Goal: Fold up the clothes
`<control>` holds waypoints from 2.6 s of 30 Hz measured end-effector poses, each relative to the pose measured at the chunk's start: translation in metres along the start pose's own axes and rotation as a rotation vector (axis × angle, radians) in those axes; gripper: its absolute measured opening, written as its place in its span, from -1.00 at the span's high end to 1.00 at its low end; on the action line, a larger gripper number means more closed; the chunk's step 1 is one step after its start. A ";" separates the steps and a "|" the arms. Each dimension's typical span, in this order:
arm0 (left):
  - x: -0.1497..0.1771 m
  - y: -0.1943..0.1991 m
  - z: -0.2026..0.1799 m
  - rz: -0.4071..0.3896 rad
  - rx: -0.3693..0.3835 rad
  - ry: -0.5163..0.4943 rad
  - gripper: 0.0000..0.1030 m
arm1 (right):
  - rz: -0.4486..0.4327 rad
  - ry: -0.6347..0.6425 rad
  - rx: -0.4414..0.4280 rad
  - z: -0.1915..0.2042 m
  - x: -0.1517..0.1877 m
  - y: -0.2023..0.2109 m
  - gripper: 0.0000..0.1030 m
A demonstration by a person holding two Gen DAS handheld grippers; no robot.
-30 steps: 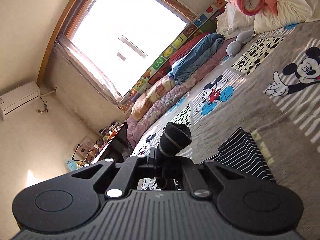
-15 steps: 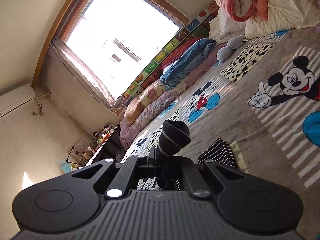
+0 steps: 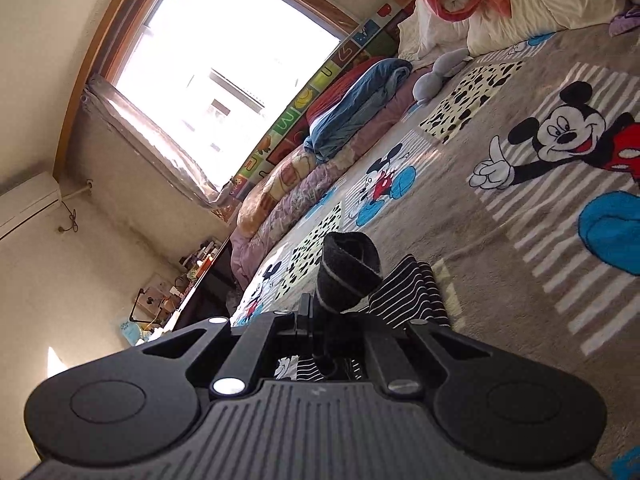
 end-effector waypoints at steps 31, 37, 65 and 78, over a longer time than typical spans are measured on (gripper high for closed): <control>-0.047 -0.118 0.044 -0.027 -0.229 0.155 0.32 | -0.030 -0.581 -0.117 -0.103 0.022 0.084 0.87; -0.033 -0.155 0.046 0.044 -0.220 0.060 0.32 | -0.009 -0.644 -0.180 -0.091 0.021 0.103 0.87; -0.037 -0.250 0.024 0.197 -0.009 -0.238 0.32 | 0.027 -0.625 0.027 -0.165 0.052 0.087 0.86; -0.039 -0.270 0.028 0.242 -0.021 -0.161 0.26 | 0.014 -0.575 0.025 -0.167 0.050 0.085 0.82</control>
Point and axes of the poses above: each gripper's, at about its wrist camera, not at the fingertips, and y roughly against the way its jaws point, z to its left, x to its underside, the point moved 8 cm from there along -y, roughly the way its jaws point, and after that the axes turned 13 degrees about -z, right-handed, at the moved point
